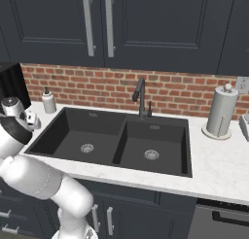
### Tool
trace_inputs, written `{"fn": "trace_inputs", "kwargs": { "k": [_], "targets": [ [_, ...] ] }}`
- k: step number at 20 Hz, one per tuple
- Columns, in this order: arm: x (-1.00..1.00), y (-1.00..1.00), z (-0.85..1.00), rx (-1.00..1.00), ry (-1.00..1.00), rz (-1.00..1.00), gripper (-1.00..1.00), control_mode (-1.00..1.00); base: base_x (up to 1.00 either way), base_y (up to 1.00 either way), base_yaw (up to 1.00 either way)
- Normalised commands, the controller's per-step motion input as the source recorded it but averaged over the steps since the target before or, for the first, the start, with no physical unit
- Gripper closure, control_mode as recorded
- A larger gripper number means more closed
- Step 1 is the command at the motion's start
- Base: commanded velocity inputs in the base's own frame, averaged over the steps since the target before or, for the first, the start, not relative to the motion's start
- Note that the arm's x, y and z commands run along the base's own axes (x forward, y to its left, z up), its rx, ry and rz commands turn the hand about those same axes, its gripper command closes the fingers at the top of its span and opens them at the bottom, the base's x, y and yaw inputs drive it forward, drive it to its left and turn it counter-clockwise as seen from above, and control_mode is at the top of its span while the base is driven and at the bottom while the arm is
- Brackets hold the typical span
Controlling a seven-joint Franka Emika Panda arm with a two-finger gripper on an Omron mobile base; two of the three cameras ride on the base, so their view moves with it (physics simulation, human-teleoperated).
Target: Pick the garlic from the sink and place it in the bowl. Then pick the bowl and place it in the microwave. Then close the microwave door and press the start button.
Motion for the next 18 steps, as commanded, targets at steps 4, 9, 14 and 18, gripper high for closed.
{"fn": "trace_inputs", "kwargs": {
  "k": [4,9,14,18],
  "targets": [
    [0.13,0.0,-0.18,0.0,0.0,0.0,-1.0,-1.0,0.0,0.0,0.0],
    [0.09,0.0,-0.23,0.0,0.0,0.0,-1.0,-1.0,0.0,0.0,0.0],
    [0.05,0.0,-0.28,0.0,0.0,0.0,-1.0,-1.0,0.0,0.0,0.0],
    [0.08,0.06,-0.27,0.0,0.0,0.0,-1.0,-1.0,0.0,0.0,0.0]
  ]
}}
